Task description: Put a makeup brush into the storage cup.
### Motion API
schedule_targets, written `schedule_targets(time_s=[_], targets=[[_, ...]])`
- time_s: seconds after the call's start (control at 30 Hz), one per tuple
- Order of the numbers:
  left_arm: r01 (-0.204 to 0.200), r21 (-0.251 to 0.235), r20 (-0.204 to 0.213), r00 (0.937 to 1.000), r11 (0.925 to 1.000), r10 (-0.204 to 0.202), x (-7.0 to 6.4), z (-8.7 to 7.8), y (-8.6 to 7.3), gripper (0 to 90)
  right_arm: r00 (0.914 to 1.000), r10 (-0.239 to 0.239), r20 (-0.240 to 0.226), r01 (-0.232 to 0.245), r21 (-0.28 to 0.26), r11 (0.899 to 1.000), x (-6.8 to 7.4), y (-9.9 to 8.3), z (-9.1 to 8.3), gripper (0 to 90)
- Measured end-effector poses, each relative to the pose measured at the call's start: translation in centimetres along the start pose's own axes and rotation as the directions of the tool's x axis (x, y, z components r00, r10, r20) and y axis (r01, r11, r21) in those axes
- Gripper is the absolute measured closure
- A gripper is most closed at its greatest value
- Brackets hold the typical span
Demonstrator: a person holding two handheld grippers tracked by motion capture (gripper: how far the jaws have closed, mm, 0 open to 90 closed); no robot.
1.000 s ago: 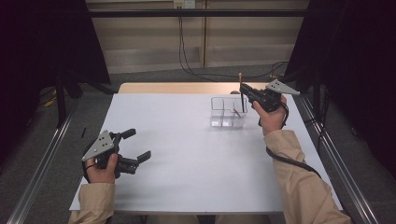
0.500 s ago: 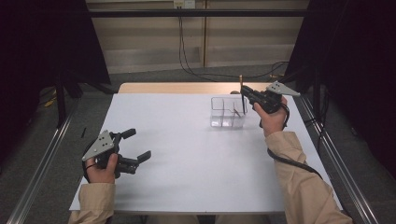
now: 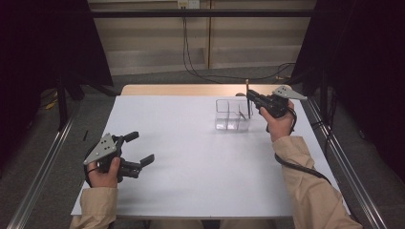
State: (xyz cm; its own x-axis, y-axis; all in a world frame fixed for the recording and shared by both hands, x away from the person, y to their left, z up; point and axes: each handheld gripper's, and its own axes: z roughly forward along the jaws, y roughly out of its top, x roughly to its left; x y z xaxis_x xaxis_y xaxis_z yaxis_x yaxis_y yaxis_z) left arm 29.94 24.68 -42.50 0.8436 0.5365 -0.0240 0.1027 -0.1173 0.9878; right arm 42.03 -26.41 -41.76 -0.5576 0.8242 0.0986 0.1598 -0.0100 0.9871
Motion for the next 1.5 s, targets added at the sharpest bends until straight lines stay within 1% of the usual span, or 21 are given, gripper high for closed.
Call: schedule_targets(time_s=[0.1,0.17,0.6,0.7,0.77,0.9,0.93,0.97,1.03,1.1,1.17,1.2,1.27,1.37,1.43,1.5], targets=[[-0.002,-0.002,-0.002,1.0000,1.0000,0.002,0.0,-0.1,0.0,0.4,1.0000,0.002,0.001,-0.002,0.006,1.000,0.0,-0.1,0.0,83.8],[0.005,-0.008,-0.002,1.0000,1.0000,-0.005,0.0,-0.1,0.0,0.5,1.0000,-0.001,0.002,0.001,0.008,1.000,0.0,-0.2,0.0,83.8],[-0.002,0.000,-0.003,1.0000,1.0000,0.002,0.0,-0.2,0.1,0.5,1.0000,0.002,0.005,-0.002,0.019,1.000,-0.2,-0.7,-0.4,83.9],[0.002,-0.003,-0.004,1.0000,1.0000,-0.002,0.0,-0.1,0.1,0.4,1.0000,0.006,0.000,-0.006,0.021,1.000,-0.2,-0.8,-0.4,83.9],[-0.001,0.000,-0.003,1.0000,1.0000,0.001,0.0,-0.1,0.0,0.4,1.0000,0.001,0.000,-0.001,0.029,1.000,-0.2,-0.8,-0.4,83.9],[-0.003,0.000,-0.002,1.0000,1.0000,0.003,0.0,-0.1,0.0,0.5,1.0000,0.006,-0.006,-0.006,0.033,0.999,-0.2,-0.9,-0.5,83.6],[-0.004,0.000,-0.002,1.0000,1.0000,0.004,0.0,-0.1,0.1,0.5,0.9998,0.011,-0.014,-0.011,0.035,0.999,-0.2,-0.9,-0.5,83.1],[-0.003,0.001,-0.002,1.0000,1.0000,0.003,0.0,-0.1,0.1,0.5,0.9998,0.011,-0.019,-0.010,0.037,0.999,-0.2,-1.0,-0.6,79.4],[-0.002,0.002,-0.002,1.0000,1.0000,0.002,0.0,-0.1,0.0,0.5,0.9993,0.022,-0.029,-0.021,0.035,0.999,-0.2,-1.1,-0.6,64.2],[-0.001,0.005,-0.003,1.0000,1.0000,0.001,-0.1,-0.1,0.1,0.5,0.9995,0.018,-0.027,-0.017,0.035,0.999,-0.2,-1.1,-0.7,57.9],[-0.001,0.002,-0.004,1.0000,1.0000,0.001,-0.1,-0.1,0.1,0.4,0.9993,0.020,-0.031,-0.019,0.043,0.999,-0.2,-1.2,-0.8,49.2],[-0.005,0.002,-0.006,1.0000,1.0000,0.005,-0.1,-0.1,0.1,0.4,0.9990,0.028,-0.034,-0.027,0.043,0.999,-0.2,-1.2,-0.9,46.4],[-0.002,0.000,-0.003,1.0000,1.0000,0.002,-0.1,-0.1,0.1,0.4,0.9990,0.031,-0.034,-0.029,0.050,0.998,-0.2,-1.2,-1.1,41.0],[-0.004,0.003,-0.002,1.0000,1.0000,0.004,-0.1,0.0,0.1,0.5,0.9986,0.035,-0.040,-0.033,0.047,0.998,-0.3,-1.2,-1.3,33.8],[-0.001,0.000,0.000,1.0000,1.0000,0.001,-0.1,0.0,0.1,0.5,0.9985,0.034,-0.043,-0.032,0.045,0.998,-0.1,-1.2,-1.4,30.8],[-0.007,0.006,0.001,1.0000,1.0000,0.007,-0.1,0.1,0.1,0.4,0.9982,0.032,-0.051,-0.030,0.045,0.999,0.0,-1.1,-1.5,28.2]])
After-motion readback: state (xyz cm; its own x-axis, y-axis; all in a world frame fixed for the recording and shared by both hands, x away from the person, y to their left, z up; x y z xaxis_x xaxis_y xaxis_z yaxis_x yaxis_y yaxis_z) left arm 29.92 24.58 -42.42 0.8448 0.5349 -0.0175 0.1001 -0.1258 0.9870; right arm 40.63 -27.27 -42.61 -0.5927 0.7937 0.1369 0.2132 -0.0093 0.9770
